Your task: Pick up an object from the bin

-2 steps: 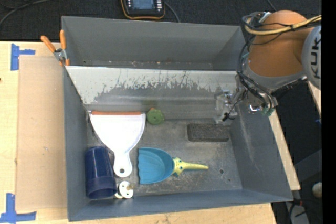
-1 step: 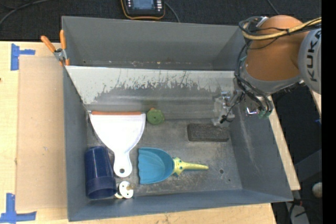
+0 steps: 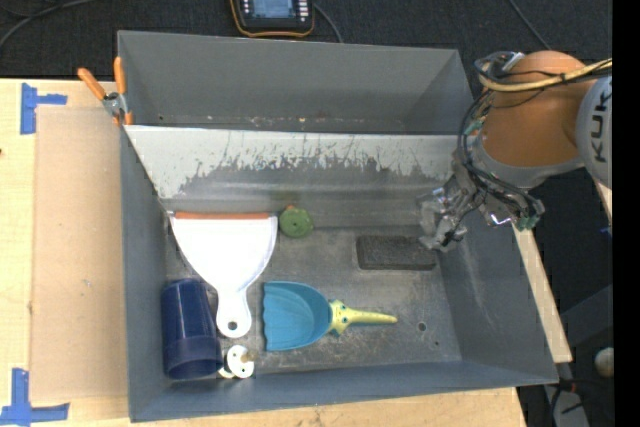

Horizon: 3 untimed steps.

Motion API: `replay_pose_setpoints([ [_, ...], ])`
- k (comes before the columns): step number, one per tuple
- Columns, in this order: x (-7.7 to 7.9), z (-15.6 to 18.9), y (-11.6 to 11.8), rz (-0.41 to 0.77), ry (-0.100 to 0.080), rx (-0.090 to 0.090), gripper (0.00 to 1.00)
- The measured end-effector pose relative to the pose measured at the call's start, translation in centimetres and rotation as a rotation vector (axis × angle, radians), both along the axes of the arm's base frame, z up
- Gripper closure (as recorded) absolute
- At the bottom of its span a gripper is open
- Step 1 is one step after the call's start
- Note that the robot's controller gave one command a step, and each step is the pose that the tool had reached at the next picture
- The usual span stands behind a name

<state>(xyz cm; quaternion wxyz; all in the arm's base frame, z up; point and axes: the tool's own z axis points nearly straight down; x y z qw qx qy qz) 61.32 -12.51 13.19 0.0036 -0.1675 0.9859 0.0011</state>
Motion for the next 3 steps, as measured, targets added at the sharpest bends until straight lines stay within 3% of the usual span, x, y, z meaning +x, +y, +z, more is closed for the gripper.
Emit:
replay_pose_setpoints([
  [1,-2.3,-0.9,9.5,-0.247,0.008,0.006,1.00],
  [2,-6.7,-3.6,2.4,0.042,0.005,-0.002,1.00],
  [3,-7.5,-5.9,0.9,-0.065,0.004,0.008,1.00],
])
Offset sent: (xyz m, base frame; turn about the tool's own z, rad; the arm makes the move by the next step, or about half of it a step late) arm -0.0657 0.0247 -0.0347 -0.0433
